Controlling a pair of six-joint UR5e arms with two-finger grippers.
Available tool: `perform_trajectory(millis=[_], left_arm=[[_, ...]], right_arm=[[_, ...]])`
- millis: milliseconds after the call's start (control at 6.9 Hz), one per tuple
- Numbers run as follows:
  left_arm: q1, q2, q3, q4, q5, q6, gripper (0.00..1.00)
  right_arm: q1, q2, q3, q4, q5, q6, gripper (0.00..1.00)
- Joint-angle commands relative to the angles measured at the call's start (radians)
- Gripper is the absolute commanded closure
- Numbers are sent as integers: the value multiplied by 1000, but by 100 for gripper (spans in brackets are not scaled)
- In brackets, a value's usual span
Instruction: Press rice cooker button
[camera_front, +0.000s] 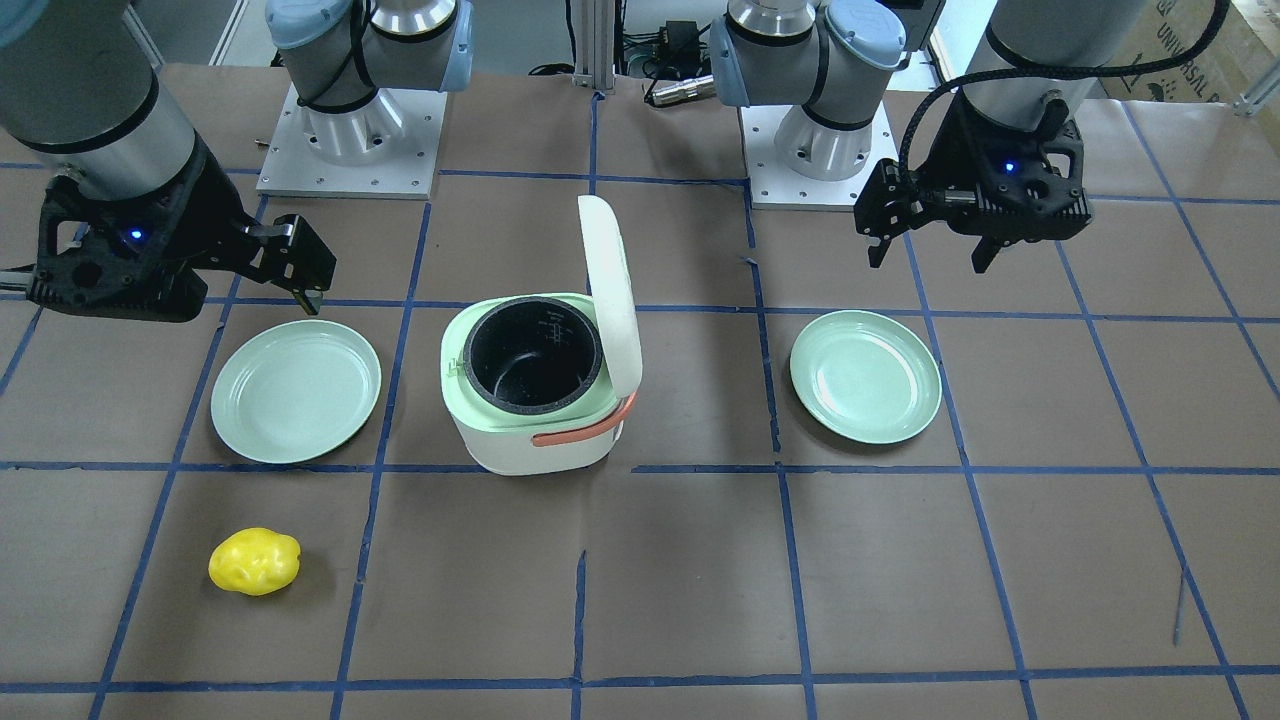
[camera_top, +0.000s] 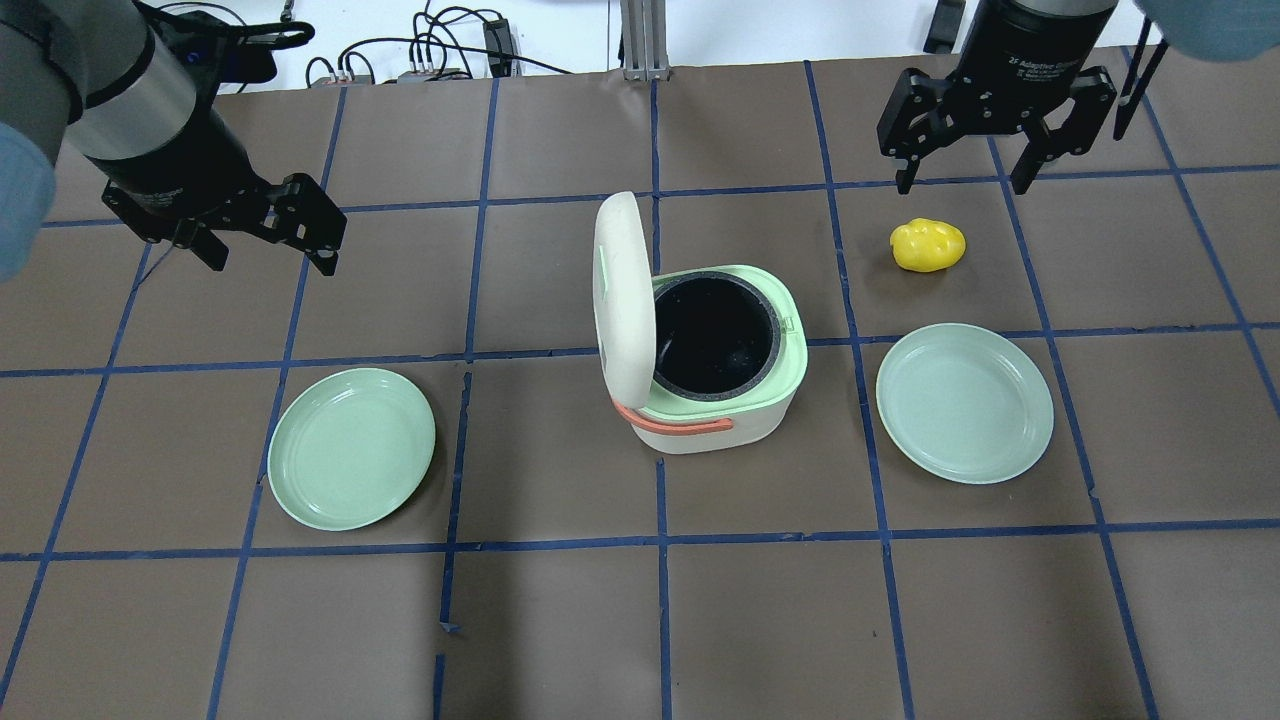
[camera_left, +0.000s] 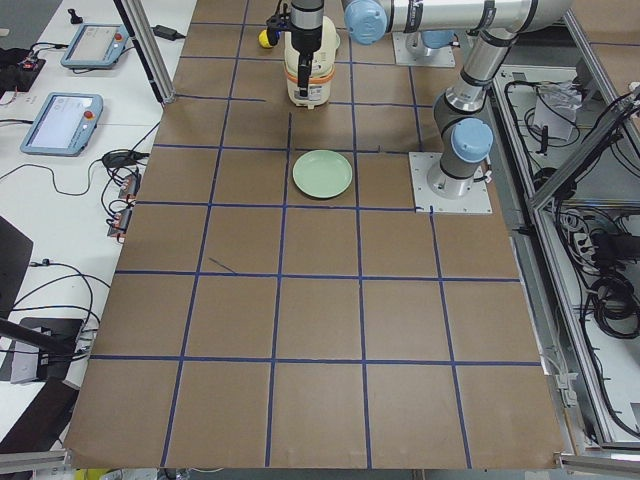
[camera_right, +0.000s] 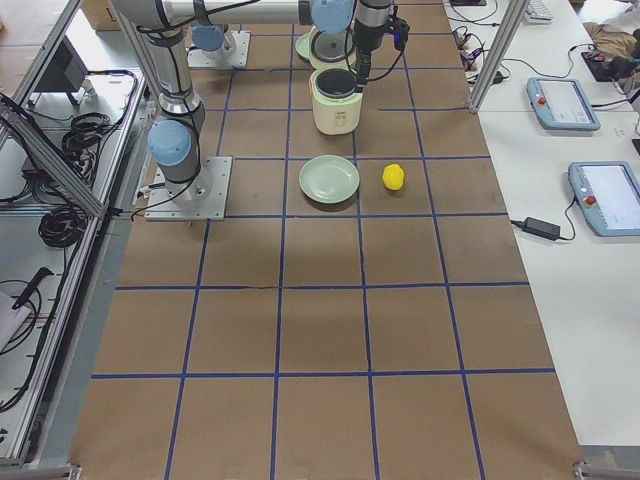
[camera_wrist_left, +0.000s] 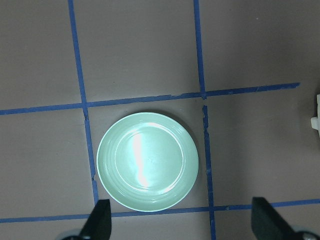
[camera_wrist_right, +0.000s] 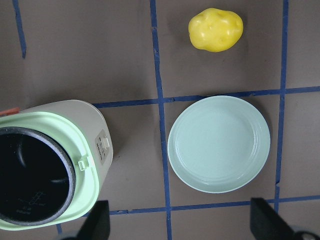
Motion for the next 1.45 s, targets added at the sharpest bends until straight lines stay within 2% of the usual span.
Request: perform_trajectory(millis=[0, 1304], left_arm=[[0, 0, 0, 0, 0, 0, 0], [0, 0, 0, 0, 0, 0, 0]], right_arm=[[14, 1, 6, -48, 2, 21, 0], [12, 4, 8, -66, 8, 32, 0]])
